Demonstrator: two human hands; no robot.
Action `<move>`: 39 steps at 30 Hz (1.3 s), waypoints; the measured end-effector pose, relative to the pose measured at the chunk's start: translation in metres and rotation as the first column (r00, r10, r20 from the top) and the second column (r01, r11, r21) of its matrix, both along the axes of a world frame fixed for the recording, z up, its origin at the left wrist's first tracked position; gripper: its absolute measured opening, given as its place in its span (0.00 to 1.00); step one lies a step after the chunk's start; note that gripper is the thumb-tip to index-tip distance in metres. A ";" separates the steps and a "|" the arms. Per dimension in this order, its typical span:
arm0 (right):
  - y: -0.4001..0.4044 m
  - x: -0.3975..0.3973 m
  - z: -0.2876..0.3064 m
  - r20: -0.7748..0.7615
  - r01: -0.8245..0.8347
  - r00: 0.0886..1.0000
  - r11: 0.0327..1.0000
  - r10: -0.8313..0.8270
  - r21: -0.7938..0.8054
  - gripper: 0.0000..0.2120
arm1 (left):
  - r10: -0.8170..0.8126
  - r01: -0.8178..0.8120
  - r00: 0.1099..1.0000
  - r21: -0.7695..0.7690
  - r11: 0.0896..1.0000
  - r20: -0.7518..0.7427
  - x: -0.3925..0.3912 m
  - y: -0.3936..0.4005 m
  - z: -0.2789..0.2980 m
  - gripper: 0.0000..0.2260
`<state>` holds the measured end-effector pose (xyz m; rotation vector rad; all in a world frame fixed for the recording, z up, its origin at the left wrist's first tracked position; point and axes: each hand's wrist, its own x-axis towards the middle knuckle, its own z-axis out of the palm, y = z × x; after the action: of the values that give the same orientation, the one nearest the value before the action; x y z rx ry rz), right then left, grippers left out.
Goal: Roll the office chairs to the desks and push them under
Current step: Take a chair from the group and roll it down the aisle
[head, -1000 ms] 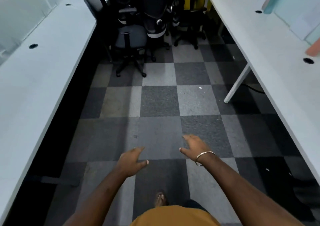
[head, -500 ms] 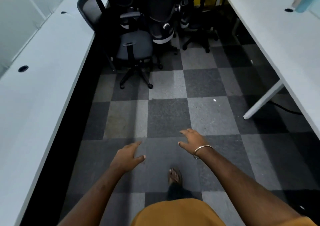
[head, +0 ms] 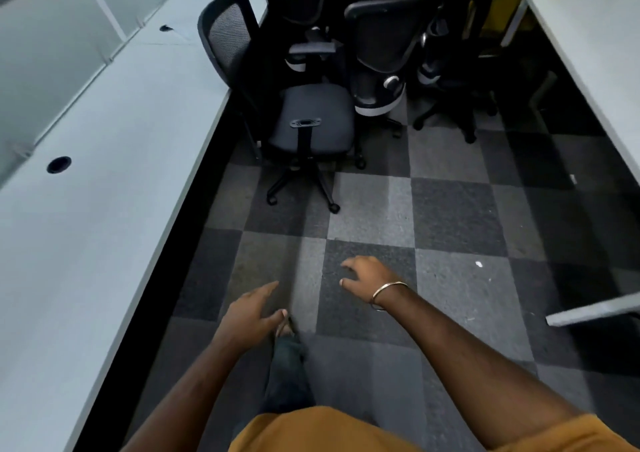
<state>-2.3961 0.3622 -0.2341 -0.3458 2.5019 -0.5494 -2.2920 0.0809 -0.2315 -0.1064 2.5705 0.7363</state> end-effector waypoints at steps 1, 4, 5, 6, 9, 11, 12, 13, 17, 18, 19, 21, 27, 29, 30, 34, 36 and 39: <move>-0.020 -0.027 -0.003 0.002 -0.003 1.000 1.000 0.003 0.003 0.24 | 0.010 -0.010 1.000 0.008 1.000 -0.003 -0.026 -0.017 -0.004 0.39; -0.069 -0.093 -0.010 0.006 -0.015 1.000 0.999 0.015 0.031 0.24 | 0.009 -0.009 1.000 0.026 1.000 -0.015 -0.090 -0.065 -0.012 0.42; -0.085 -0.111 -0.011 0.010 -0.005 1.000 0.999 0.004 0.039 0.24 | -0.003 0.004 1.000 0.039 0.999 -0.011 -0.106 -0.081 -0.013 0.43; -0.107 -0.137 -0.007 0.021 -0.004 1.000 0.999 0.003 0.051 0.23 | -0.006 0.006 1.000 0.042 0.999 0.001 -0.130 -0.101 -0.010 0.43; -0.158 -0.196 0.004 0.041 -0.009 0.999 1.000 0.008 0.029 0.22 | -0.004 0.004 1.000 0.035 0.999 0.004 -0.187 -0.153 -0.005 0.40; -0.193 -0.235 0.011 0.027 -0.020 0.999 1.000 0.019 0.008 0.21 | 0.036 -0.035 0.999 0.036 0.999 -0.022 -0.223 -0.184 0.002 0.36; -0.208 -0.253 0.016 0.026 -0.025 0.999 1.000 0.025 -0.004 0.21 | 0.059 -0.057 0.997 0.052 0.997 -0.044 -0.238 -0.196 0.007 0.34; -0.223 -0.271 0.019 0.027 -0.037 0.999 0.999 0.038 -0.015 0.20 | 0.080 -0.075 0.995 0.070 0.995 -0.065 -0.252 -0.207 0.011 0.32; -0.287 -0.368 0.026 0.006 -0.131 0.991 0.991 0.131 0.023 0.18 | 0.176 -0.164 0.980 0.116 0.980 -0.097 -0.312 -0.248 0.015 0.31; -0.300 -0.391 0.028 -0.005 -0.148 0.989 0.989 0.149 0.028 0.19 | 0.184 -0.172 0.978 0.120 0.978 -0.095 -0.322 -0.256 0.014 0.32; -0.317 -0.421 0.028 -0.018 -0.163 0.986 0.986 0.163 0.030 0.21 | 0.202 -0.189 0.975 0.131 0.973 -0.089 -0.337 -0.267 0.010 0.33; -0.348 -0.476 0.036 -0.052 -0.161 0.986 0.987 0.161 0.003 0.23 | 0.236 -0.223 0.969 0.146 0.964 -0.076 -0.362 -0.283 0.004 0.33; -0.442 -0.627 0.045 -0.244 0.064 0.963 0.979 -0.112 -0.194 0.37 | 0.346 -0.329 0.933 0.150 0.932 -0.103 -0.439 -0.313 -0.003 0.26; -0.470 -0.663 0.042 -0.258 0.089 0.957 0.980 -0.133 -0.176 0.35 | 0.366 -0.351 0.927 0.150 0.924 -0.086 -0.463 -0.322 -0.004 0.27; -0.481 -0.678 0.040 -0.263 0.090 0.956 0.985 -0.128 -0.150 0.32 | 0.379 -0.364 0.922 0.154 0.919 -0.083 -0.474 -0.325 -0.004 0.29; -0.493 -0.706 0.032 -0.343 0.125 0.926 0.985 -0.160 -0.120 0.19 | 0.432 -0.416 0.898 0.155 0.896 -0.087 -0.519 -0.334 -0.007 0.32; -0.488 -0.700 0.025 -0.378 0.119 0.909 0.979 -0.175 -0.167 0.14 | 0.448 -0.433 0.891 0.167 0.886 -0.070 -0.531 -0.333 -0.007 0.33; -0.477 -0.684 0.019 -0.395 0.131 0.891 0.959 -0.224 -0.250 0.15 | 0.441 -0.430 0.897 0.173 0.886 -0.031 -0.538 -0.336 -0.009 0.36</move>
<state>-3.0798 -0.1145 -0.2151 -0.3469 2.9166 -0.9130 -2.8298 -0.2547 -0.2402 -0.6356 2.5645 1.1262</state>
